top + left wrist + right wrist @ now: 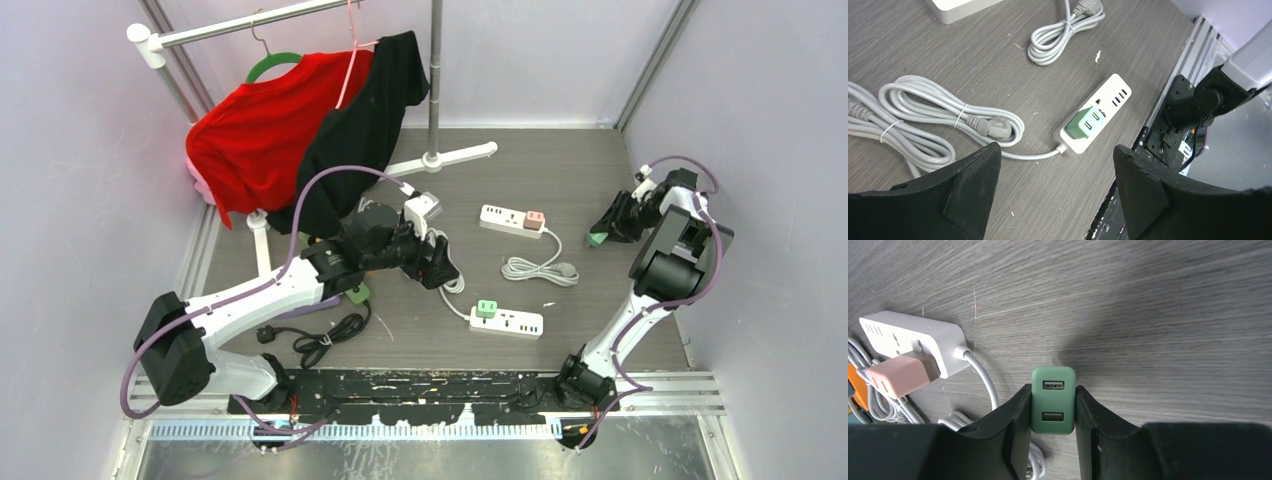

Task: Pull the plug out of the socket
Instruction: Place the plug at the center of the board.

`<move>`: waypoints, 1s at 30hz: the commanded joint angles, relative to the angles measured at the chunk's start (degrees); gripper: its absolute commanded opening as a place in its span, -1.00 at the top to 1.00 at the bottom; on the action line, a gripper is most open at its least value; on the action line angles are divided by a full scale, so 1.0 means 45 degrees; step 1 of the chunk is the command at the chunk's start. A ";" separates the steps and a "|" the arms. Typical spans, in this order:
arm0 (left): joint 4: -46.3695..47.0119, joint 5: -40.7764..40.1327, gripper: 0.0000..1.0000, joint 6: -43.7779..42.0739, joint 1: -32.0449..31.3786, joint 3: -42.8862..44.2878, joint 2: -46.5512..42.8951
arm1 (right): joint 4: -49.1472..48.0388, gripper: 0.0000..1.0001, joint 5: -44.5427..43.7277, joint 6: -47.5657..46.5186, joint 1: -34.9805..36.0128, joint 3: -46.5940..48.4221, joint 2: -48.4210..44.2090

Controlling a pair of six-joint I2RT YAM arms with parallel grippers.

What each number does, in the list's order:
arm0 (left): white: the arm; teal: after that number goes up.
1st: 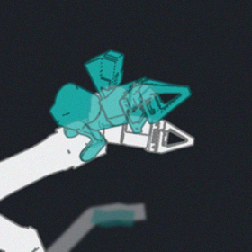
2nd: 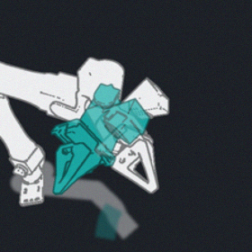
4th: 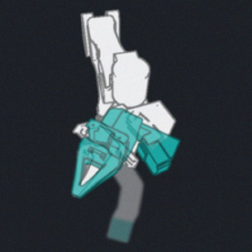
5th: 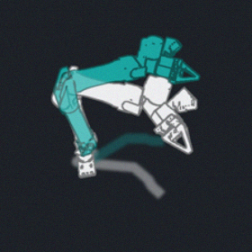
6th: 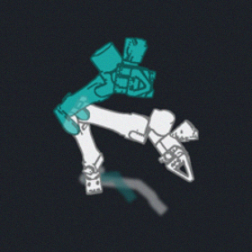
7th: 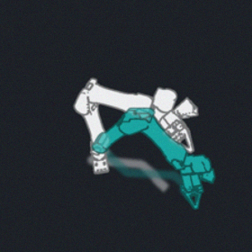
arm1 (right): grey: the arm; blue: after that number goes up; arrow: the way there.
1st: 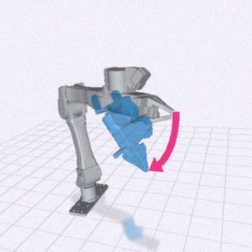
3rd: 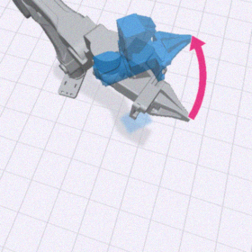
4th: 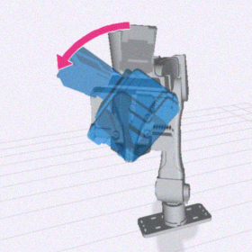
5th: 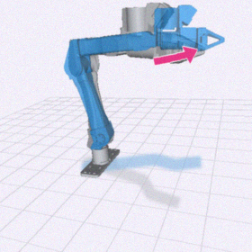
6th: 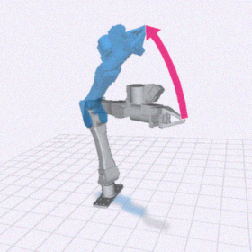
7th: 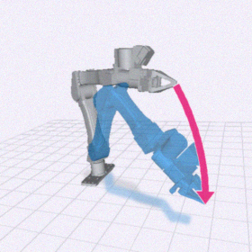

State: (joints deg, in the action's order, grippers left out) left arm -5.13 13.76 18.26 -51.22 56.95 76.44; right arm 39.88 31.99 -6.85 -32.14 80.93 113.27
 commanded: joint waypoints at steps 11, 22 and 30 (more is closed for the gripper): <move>0.1575 -0.0274 -0.68 0.1421 0.0376 -0.0237 -0.1678 | 0.1014 -0.44 -0.0710 -0.1826 0.0046 0.1241 -0.0537; 0.2677 -0.0812 -0.99 0.1903 0.0544 -0.1494 -0.3445 | 0.5757 -0.48 0.1236 -0.7311 0.0062 0.2433 -0.3369; 0.4298 0.0619 -0.98 0.0893 0.0561 -0.2827 -0.3649 | 0.9207 -0.55 0.3687 -1.3376 0.1127 0.1118 -0.6363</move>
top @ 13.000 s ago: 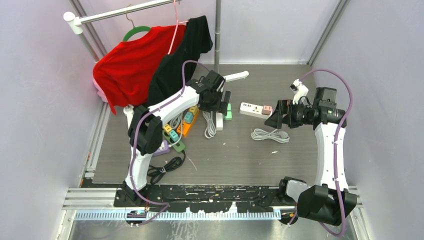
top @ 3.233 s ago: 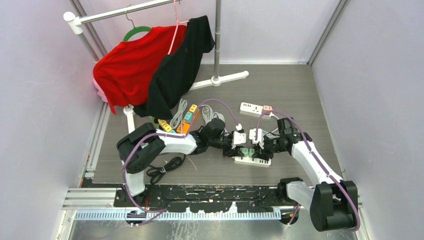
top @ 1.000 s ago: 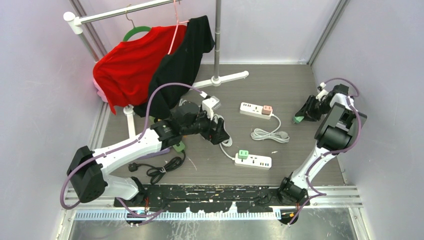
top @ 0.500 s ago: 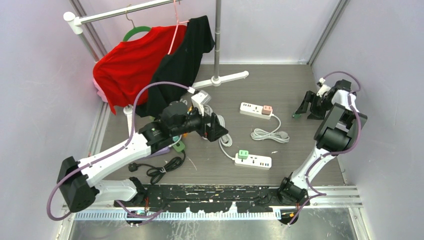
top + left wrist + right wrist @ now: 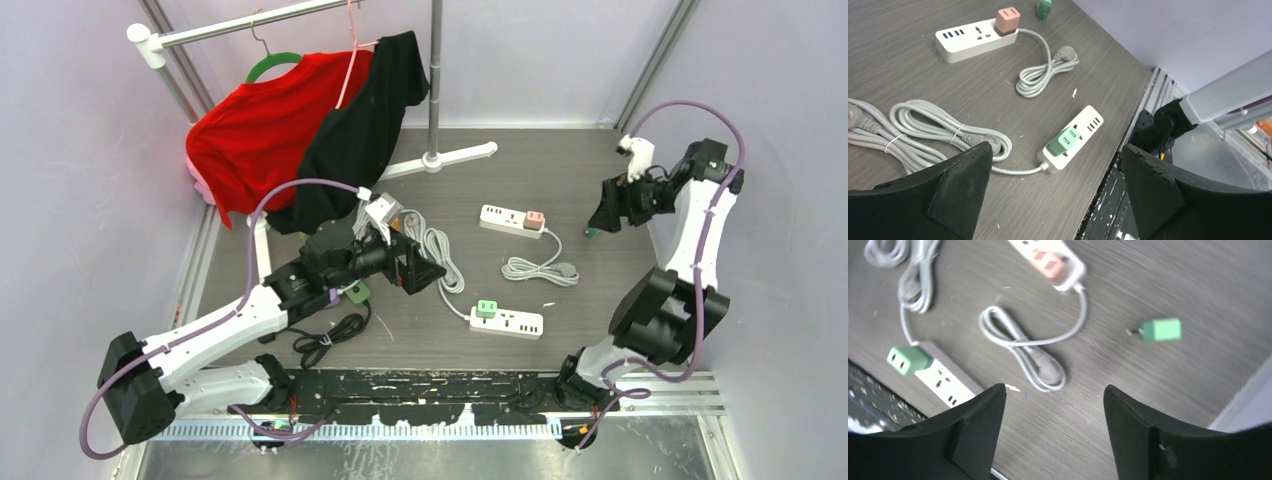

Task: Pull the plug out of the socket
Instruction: Place the plug at the center of the board, then remove the plug from the socket.

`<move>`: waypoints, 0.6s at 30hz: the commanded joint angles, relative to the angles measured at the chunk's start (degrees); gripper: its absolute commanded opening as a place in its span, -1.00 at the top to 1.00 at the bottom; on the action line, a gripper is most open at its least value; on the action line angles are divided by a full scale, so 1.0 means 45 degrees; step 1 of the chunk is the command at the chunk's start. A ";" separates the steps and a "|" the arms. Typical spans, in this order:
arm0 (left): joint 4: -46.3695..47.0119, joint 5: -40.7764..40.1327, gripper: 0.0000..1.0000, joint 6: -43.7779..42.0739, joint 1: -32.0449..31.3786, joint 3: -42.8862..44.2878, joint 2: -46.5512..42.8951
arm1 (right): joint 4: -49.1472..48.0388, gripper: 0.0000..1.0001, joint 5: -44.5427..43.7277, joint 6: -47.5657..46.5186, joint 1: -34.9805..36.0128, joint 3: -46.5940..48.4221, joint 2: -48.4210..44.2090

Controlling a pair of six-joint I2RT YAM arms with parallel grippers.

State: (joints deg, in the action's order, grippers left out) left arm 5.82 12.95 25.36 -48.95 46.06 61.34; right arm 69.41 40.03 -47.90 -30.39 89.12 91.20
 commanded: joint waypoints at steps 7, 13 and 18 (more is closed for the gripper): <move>0.3115 0.2473 -0.96 -0.2841 0.0056 -0.1350 0.0173 | 0.6404 -1.00 0.4212 -1.0785 0.3114 -0.3067 -0.3203; 0.4361 0.2854 -0.95 -0.4285 -0.0047 -0.2389 0.0599 | 0.4912 -1.00 0.4068 -1.0711 0.6367 -0.5339 -0.4323; 0.4692 0.2334 -0.96 -0.5847 -0.0840 -0.2780 0.1363 | 0.1178 -0.88 0.2835 -0.7442 0.8828 -0.6700 -0.4990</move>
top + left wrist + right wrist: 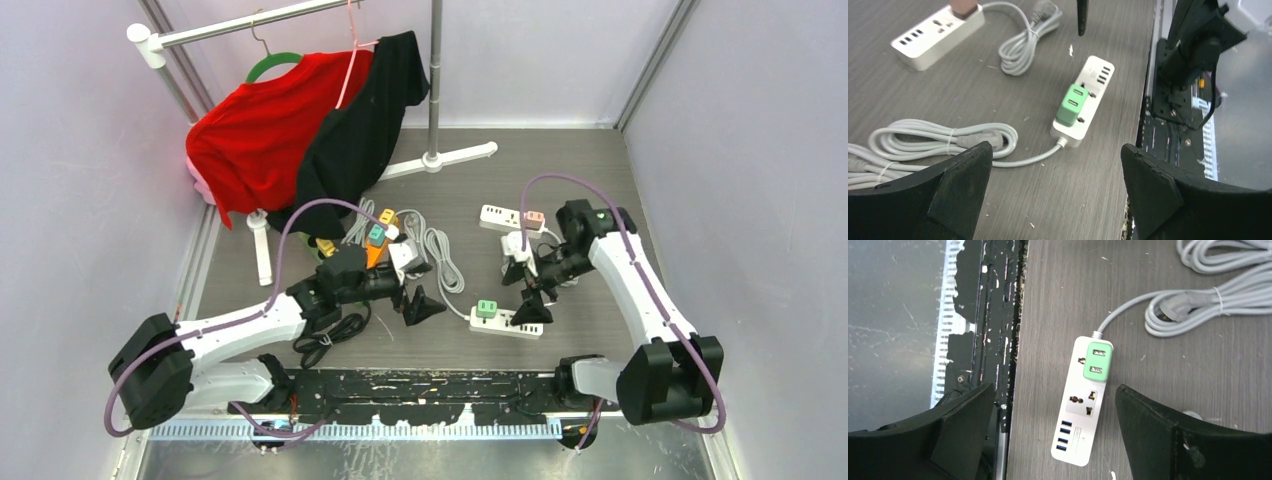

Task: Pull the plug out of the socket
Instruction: Remove the plug from the socket.

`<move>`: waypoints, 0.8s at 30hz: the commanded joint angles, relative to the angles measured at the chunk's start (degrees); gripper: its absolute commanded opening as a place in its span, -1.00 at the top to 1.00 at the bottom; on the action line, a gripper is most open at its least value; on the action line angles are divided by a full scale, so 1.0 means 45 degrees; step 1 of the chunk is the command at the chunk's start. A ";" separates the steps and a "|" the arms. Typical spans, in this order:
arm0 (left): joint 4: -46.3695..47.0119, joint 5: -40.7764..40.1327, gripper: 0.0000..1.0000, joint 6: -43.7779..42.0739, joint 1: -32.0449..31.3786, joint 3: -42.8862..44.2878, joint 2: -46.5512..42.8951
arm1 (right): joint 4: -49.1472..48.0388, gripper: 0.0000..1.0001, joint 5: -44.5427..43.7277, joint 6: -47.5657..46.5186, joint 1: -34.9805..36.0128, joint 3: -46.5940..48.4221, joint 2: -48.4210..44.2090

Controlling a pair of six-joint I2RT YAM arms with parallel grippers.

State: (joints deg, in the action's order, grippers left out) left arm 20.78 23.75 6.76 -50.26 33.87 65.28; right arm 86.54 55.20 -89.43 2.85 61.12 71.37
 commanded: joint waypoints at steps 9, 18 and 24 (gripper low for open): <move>0.2663 -0.0437 -0.94 -0.2343 -0.1566 0.0112 0.3721 | -0.6740 -0.54 -0.2645 0.5251 0.3592 -0.1339 0.0233; 0.3676 -0.0309 -0.89 -0.2304 -0.1710 0.0554 0.5690 | -1.0017 -0.41 -0.4345 0.7861 0.4708 -0.3236 -0.0462; 0.4436 -0.0019 -0.90 -0.2279 -0.1711 0.0529 0.6265 | -1.1276 -0.39 -0.4405 0.8012 0.4718 -0.4649 -0.1419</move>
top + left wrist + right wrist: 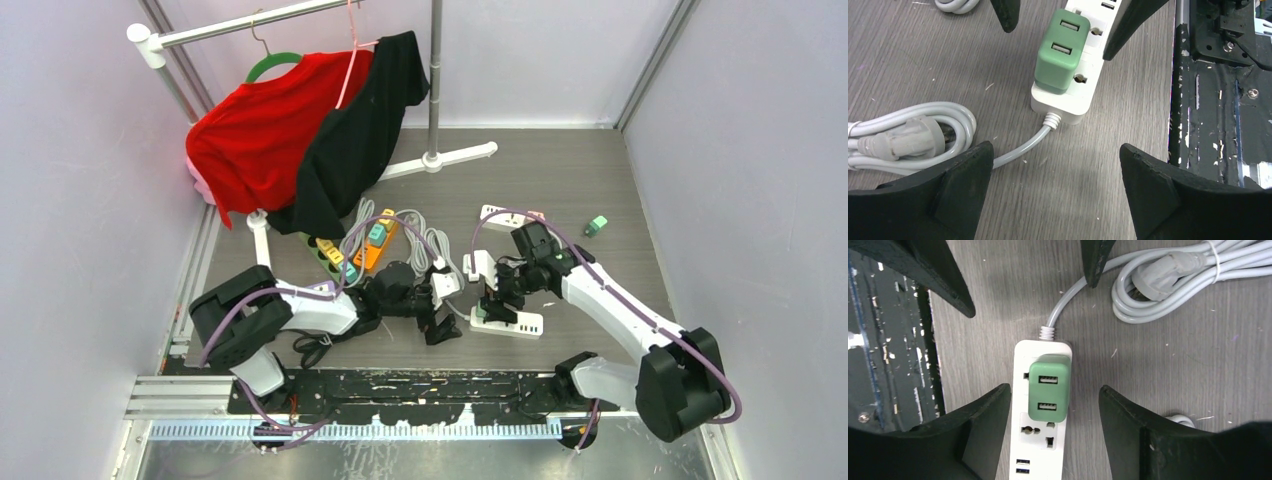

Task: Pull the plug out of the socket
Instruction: Remove the plug from the socket.

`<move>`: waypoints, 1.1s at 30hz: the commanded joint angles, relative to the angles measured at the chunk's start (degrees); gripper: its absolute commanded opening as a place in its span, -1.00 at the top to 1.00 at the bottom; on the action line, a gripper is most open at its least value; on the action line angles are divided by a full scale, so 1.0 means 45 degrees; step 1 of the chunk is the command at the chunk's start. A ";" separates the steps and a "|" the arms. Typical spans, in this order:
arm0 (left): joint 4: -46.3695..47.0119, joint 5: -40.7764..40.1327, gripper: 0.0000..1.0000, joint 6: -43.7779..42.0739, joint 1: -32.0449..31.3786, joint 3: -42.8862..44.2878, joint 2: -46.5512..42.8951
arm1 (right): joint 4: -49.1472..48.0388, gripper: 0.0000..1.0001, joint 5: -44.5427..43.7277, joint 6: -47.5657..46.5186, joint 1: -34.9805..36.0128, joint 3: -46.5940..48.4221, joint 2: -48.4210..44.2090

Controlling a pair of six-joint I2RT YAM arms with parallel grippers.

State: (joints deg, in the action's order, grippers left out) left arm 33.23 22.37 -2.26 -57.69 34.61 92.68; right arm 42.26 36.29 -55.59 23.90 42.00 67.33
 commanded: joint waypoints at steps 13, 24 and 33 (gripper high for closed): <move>0.3183 0.0874 -0.90 -0.0044 -0.0055 0.0459 0.1050 | -0.1695 0.28 0.0931 -0.0066 0.0041 -0.0770 -0.0576; 0.5018 0.0996 -0.89 0.0591 -0.0072 0.0417 0.2199 | -0.1912 0.90 0.1502 -0.0100 -0.0473 -0.1158 -0.1138; 0.5349 0.1218 -0.87 0.0620 -0.0097 0.0844 0.2790 | -0.1518 0.98 0.2174 -0.0977 -0.0677 -0.1386 -0.1849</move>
State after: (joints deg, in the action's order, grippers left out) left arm 51.66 26.50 0.21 -57.71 35.75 104.60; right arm 35.59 41.65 -57.12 20.93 35.20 60.82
